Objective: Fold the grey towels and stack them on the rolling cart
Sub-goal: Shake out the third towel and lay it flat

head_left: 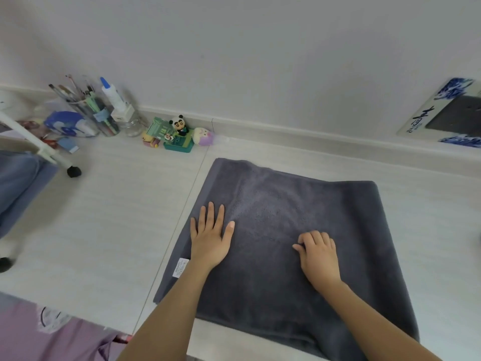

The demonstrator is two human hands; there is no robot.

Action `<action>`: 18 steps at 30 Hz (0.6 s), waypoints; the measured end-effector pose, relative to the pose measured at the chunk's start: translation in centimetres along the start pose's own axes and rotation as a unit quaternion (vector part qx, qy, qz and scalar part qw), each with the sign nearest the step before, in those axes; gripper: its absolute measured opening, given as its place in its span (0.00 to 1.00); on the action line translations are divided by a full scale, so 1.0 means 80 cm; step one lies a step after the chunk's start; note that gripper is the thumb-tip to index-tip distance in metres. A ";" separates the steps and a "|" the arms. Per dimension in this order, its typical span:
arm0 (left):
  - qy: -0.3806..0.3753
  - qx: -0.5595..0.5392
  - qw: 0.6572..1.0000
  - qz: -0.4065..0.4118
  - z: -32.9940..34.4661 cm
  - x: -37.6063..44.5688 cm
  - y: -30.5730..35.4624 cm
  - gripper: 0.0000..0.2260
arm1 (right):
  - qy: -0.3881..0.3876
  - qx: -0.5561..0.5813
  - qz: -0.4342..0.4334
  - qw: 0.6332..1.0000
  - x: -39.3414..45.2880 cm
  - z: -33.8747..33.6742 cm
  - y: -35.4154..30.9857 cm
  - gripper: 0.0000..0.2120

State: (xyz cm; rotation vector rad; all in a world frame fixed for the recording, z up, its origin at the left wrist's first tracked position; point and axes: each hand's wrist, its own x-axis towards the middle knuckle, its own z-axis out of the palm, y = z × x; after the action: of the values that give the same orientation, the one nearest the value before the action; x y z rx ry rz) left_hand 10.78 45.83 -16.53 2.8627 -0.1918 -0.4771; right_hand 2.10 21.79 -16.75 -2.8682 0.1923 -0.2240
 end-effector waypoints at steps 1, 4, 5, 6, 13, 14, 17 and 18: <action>-0.003 0.002 1.000 0.000 -0.001 0.001 0.001 0.46 | -0.004 0.003 -0.003 1.000 0.002 -0.001 0.001 0.11; -0.018 0.009 1.000 -0.006 -0.006 0.003 0.004 0.34 | 0.005 0.046 0.003 0.999 0.005 -0.003 0.006 0.11; -0.024 0.011 1.000 -0.009 -0.007 0.002 0.004 0.30 | 0.008 0.063 0.009 0.998 0.004 -0.005 0.009 0.11; -0.028 0.013 0.999 -0.011 -0.008 0.002 0.004 0.28 | 0.003 0.080 0.016 0.997 0.004 -0.008 0.014 0.10; -0.002 0.037 0.999 0.005 0.003 0.000 -0.001 0.37 | 0.010 -0.029 -0.010 0.999 0.001 -0.014 0.011 0.11; 0.018 0.045 0.999 0.006 0.006 -0.001 -0.001 0.37 | 0.029 -0.035 -0.016 0.999 -0.004 -0.014 0.000 0.07; 0.065 0.058 0.995 0.041 0.016 -0.015 0.002 0.30 | -0.025 -0.002 -0.072 0.997 -0.043 -0.006 -0.026 0.20; 0.071 0.066 0.993 0.067 0.022 -0.019 0.001 0.28 | -0.059 -0.016 -0.098 0.993 -0.058 -0.003 -0.026 0.23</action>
State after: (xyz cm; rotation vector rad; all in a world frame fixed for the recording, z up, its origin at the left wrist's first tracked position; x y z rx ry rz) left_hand 8.73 45.61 -17.64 2.9709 -0.4015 -0.2421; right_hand -2.29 24.47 -16.61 -2.9199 -0.1097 -0.0868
